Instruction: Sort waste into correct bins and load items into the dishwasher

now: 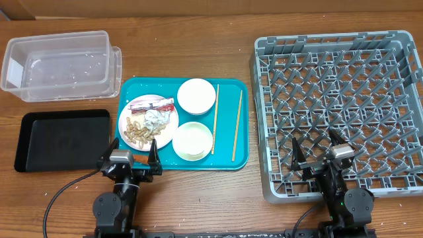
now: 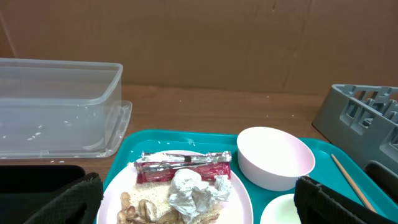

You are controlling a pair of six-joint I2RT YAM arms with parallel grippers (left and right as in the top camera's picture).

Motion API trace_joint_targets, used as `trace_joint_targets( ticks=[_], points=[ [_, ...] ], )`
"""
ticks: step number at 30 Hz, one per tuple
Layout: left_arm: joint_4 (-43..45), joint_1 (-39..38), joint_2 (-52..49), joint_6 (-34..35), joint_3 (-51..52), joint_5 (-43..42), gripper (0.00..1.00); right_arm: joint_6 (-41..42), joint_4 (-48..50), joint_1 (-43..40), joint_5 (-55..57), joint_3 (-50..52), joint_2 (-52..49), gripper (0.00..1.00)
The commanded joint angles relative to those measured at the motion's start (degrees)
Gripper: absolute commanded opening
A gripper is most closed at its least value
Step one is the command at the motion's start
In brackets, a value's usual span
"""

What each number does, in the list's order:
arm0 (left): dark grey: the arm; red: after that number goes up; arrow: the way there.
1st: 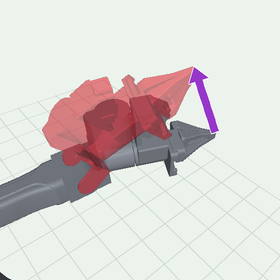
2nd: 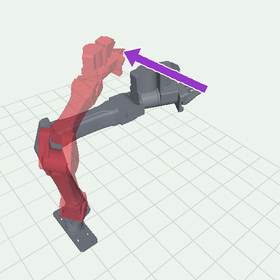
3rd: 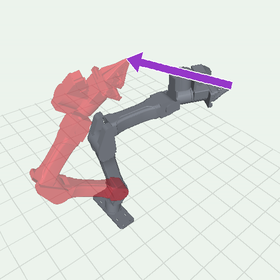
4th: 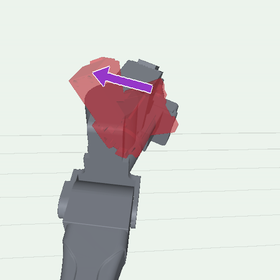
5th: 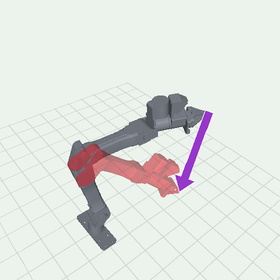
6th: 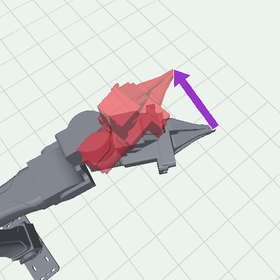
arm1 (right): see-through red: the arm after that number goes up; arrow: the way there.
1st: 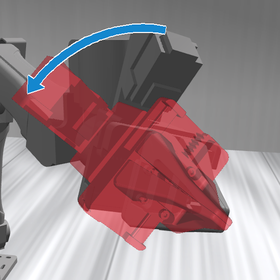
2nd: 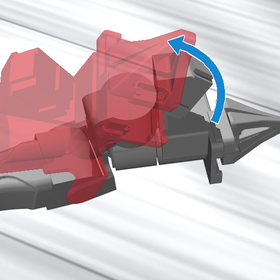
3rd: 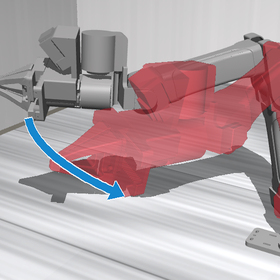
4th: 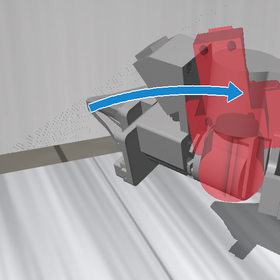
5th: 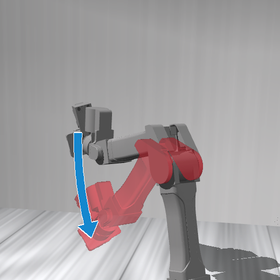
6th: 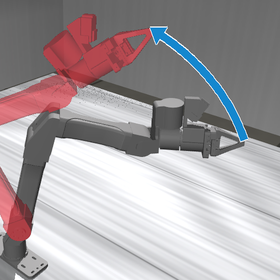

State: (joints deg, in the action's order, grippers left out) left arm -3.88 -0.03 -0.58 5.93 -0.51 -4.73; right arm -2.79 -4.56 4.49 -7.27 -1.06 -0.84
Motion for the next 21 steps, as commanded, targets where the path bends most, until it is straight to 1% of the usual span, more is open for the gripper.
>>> trace_joint_targets(
  ticks=[1,8,13,17,21],
  points=[
    [-0.09,-0.37,0.33,-0.81,0.24,-0.68,1.0,-0.04,0.37,-0.28,-0.33,0.61,0.68,1.0],
    [0.11,-0.37,0.33,-0.72,0.24,-0.72,1.0,0.02,1.27,-0.28,-0.5,0.59,0.68,1.0],
    [-1.09,-0.37,0.31,0.96,-0.96,-0.68,1.0,5.66,1.33,-0.33,1.46,0.22,0.68,1.0],
    [-8.09,-0.37,-0.24,0.96,-6.21,0.04,1.0,7.8,-2.27,-0.35,5.31,-3.04,0.17,1.0],
    [-15.32,-0.37,-4.48,0.94,-13.11,1.77,1.0,7.76,-8.11,-0.35,7.69,-9.44,-2.8,1.0]
  ],
)
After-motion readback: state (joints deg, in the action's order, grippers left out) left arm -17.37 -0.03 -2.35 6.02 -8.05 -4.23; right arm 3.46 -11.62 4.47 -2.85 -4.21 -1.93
